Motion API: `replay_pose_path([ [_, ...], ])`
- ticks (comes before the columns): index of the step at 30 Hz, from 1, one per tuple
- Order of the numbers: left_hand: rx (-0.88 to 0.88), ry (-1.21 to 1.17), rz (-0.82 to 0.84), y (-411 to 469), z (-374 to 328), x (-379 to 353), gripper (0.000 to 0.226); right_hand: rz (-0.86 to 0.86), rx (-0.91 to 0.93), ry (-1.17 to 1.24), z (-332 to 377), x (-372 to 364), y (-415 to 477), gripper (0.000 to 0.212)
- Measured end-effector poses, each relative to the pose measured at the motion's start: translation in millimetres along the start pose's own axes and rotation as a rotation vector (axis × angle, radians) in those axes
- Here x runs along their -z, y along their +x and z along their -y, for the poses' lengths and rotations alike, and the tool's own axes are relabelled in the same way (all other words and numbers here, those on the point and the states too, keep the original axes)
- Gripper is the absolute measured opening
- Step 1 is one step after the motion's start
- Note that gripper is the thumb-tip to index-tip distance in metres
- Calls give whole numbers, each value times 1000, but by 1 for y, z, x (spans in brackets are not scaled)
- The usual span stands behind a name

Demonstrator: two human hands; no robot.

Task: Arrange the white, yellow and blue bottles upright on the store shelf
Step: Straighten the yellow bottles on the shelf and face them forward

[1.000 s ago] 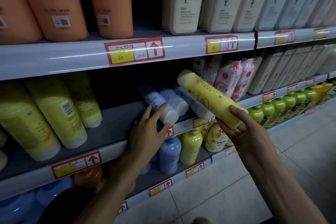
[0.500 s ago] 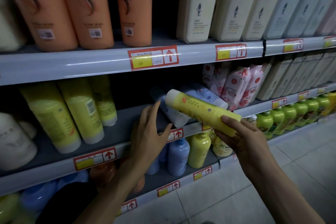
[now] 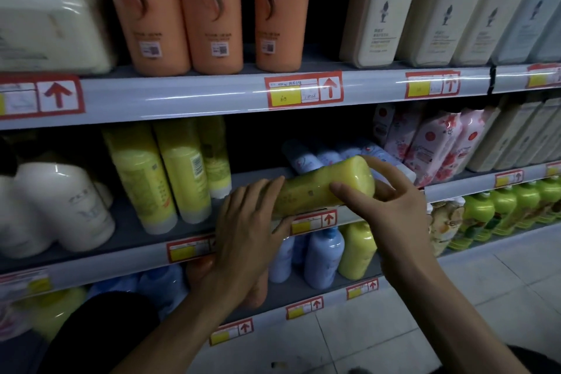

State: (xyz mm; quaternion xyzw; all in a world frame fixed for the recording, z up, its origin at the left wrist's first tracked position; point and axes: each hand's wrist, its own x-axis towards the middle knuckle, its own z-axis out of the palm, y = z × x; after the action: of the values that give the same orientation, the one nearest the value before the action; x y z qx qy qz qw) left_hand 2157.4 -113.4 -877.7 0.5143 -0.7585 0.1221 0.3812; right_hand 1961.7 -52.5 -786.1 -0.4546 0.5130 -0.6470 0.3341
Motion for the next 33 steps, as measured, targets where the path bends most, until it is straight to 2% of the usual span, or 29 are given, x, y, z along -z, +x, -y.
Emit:
replay_pose_path([
  [4, 136, -102, -24, -7, 10, 11, 60, 82, 84, 58, -3, -29, 1, 57],
  [7, 270, -162, -73, -9, 22, 18, 61, 215, 98, 123, -9, -47, 4, 62],
  [11, 424, -291, -99, -5, 39, 25, 61, 403, 57, 129, -25, -69, 16, 51],
  [16, 476, -294, -66, -6, 40, 28, 59, 490, -42, 68, -53, -96, 21, 36],
  [22, 587, -335, -48, -2, 34, 31, 55, 446, 4, 75, -61, -120, 24, 27],
  [27, 637, -446, -109, -2, 32, 33, 42, 430, 68, -39, -65, -131, 37, 16],
  [30, 621, -438, -101, -3, 33, 37, 35, 443, 147, -149, -68, -137, 45, 20],
  [33, 642, -425, -70, -4, 38, 37, 37, 437, 211, -253, -72, -141, 50, 31],
])
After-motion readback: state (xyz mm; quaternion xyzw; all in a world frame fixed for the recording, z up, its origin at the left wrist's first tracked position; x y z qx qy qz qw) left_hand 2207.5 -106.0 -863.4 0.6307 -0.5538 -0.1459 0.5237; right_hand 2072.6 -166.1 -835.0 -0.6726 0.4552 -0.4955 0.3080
